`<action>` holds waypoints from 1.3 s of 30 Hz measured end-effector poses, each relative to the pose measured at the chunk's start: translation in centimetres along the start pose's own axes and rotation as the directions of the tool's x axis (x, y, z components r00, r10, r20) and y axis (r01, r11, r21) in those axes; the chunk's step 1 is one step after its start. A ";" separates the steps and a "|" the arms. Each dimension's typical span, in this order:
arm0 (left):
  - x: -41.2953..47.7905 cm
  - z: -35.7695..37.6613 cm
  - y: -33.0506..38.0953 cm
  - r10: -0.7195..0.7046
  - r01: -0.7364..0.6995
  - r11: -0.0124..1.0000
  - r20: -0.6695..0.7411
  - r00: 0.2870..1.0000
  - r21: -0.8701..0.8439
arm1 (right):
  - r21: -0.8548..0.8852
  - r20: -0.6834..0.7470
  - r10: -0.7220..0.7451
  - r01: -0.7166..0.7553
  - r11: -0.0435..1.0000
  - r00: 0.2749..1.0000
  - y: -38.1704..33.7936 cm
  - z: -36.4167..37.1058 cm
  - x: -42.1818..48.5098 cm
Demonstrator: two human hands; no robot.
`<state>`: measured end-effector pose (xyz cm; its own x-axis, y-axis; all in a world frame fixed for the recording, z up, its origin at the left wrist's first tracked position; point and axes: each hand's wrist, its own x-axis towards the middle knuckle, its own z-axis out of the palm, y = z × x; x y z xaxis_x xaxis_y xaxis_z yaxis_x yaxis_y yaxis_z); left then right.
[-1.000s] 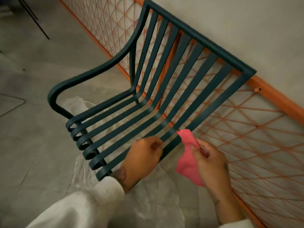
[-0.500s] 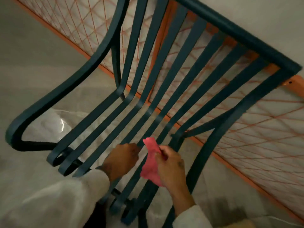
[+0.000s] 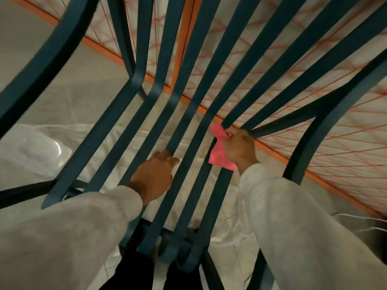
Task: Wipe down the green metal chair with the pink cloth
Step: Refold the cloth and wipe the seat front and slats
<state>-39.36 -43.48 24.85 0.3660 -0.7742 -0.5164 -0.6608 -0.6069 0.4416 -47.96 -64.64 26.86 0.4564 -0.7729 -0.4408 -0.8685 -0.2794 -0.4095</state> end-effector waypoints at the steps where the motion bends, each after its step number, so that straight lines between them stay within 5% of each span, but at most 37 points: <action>1: 0.4 0.2 -0.1 0.017 -0.017 0.999 -0.009 1.000 0.032 | 0.018 -0.011 0.005 -0.005 1.000 1.000 0.4 1.0 0.7; 8: 1.2 0.8 -1.9 -0.029 0.031 0.999 -0.054 0.998 0.033 | 0.105 -0.064 0.070 -0.063 0.992 0.995 2.5 5.9 -3.0; 15: 1.5 0.4 -1.6 -0.050 0.050 0.998 0.012 0.999 0.030 | -0.120 0.120 0.065 -0.050 0.992 0.991 2.7 8.1 -13.4; 22: 1.5 0.9 -1.5 -0.080 0.080 0.995 -0.011 0.997 0.061 | 0.286 -0.022 0.198 -0.184 0.940 0.980 1.8 5.1 -2.1; 28: 1.6 0.7 -2.3 -0.041 0.041 0.997 0.003 0.999 0.070 | 0.193 -0.061 0.145 -0.131 0.972 0.988 0.6 4.9 -3.7; 31: 1.8 -0.1 -2.3 -0.040 0.039 0.999 0.026 0.999 0.030 | -0.008 0.031 0.112 -0.112 0.994 0.993 1.1 6.0 -8.3; 34: 2.5 -1.6 -3.0 -0.031 0.037 0.998 -0.101 0.994 0.058 | -0.054 0.099 0.205 -0.200 0.978 0.974 0.8 5.3 -8.4; 37: 3.7 -2.8 -4.4 -0.119 0.121 0.993 -0.176 0.977 0.002 | 0.073 -0.009 0.061 -0.060 0.995 0.998 -0.7 4.2 -4.5; 39: 4.3 -3.0 -5.4 -0.157 0.152 0.987 -0.135 0.978 -0.051 | -0.004 -0.090 -0.125 0.125 0.992 0.988 -2.1 3.2 -0.5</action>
<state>-32.24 -44.05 22.44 0.5503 -0.6860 -0.4760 -0.5629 -0.7259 0.3953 -45.77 -61.82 25.41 0.5424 -0.7798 -0.3127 -0.8051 -0.3761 -0.4586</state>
